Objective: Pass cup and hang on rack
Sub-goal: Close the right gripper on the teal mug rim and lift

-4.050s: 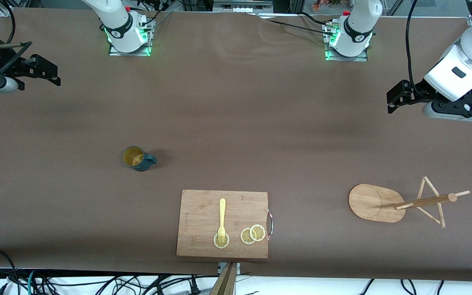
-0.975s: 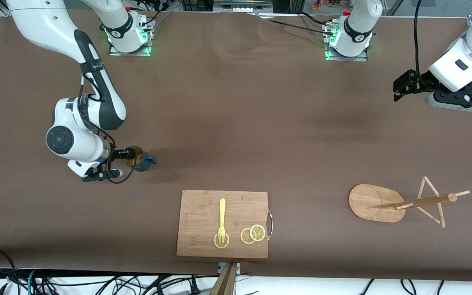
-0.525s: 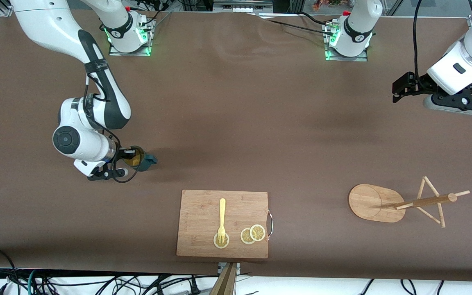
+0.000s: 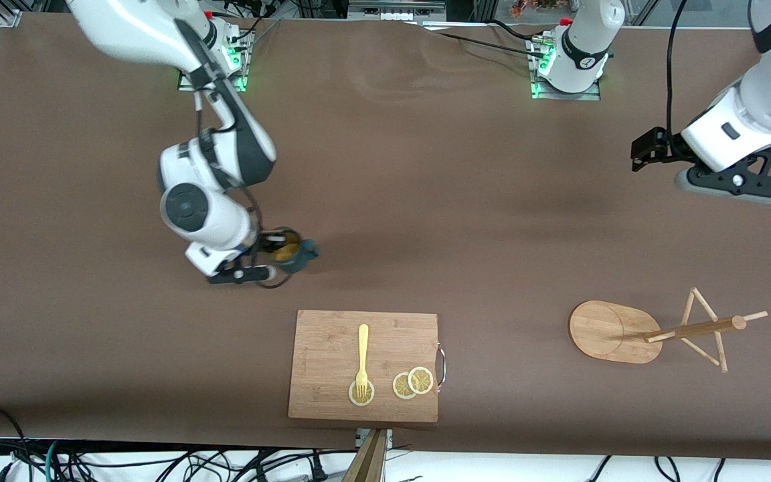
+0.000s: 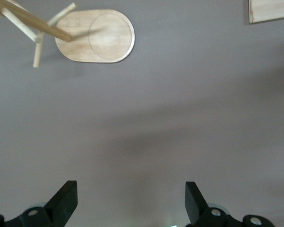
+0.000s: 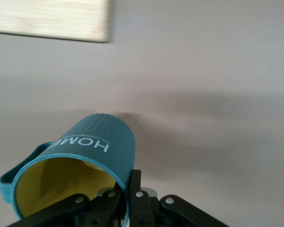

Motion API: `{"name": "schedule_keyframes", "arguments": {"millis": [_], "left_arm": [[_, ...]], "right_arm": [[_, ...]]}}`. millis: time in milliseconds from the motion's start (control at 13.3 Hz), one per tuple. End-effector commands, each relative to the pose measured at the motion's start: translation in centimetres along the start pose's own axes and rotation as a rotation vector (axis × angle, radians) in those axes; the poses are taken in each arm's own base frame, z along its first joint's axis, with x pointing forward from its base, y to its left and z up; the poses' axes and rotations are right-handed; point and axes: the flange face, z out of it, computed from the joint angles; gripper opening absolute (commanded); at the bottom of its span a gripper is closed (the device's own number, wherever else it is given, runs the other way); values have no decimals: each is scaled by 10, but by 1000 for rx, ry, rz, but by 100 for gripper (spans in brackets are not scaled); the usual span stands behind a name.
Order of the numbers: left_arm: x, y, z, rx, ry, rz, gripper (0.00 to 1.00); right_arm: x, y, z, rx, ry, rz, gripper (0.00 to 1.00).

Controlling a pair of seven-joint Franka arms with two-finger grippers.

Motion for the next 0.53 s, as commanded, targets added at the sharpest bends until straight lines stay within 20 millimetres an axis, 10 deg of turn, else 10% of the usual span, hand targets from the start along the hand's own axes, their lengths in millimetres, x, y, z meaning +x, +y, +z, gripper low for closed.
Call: {"name": "schedule_keyframes", "arguments": {"millis": [0,225,450], "left_arm": [[4,15,5,-40,-24,130,100],[13,8,19,-204,-16,299,100],[22,-8,34,-232,-17,390,100]], "right_arm": [[-15,-111,-1,-10,-11,62,0],[-51,-226,12,33,-13,108,0],[-93,-298,39,44,5,121,0]]}}
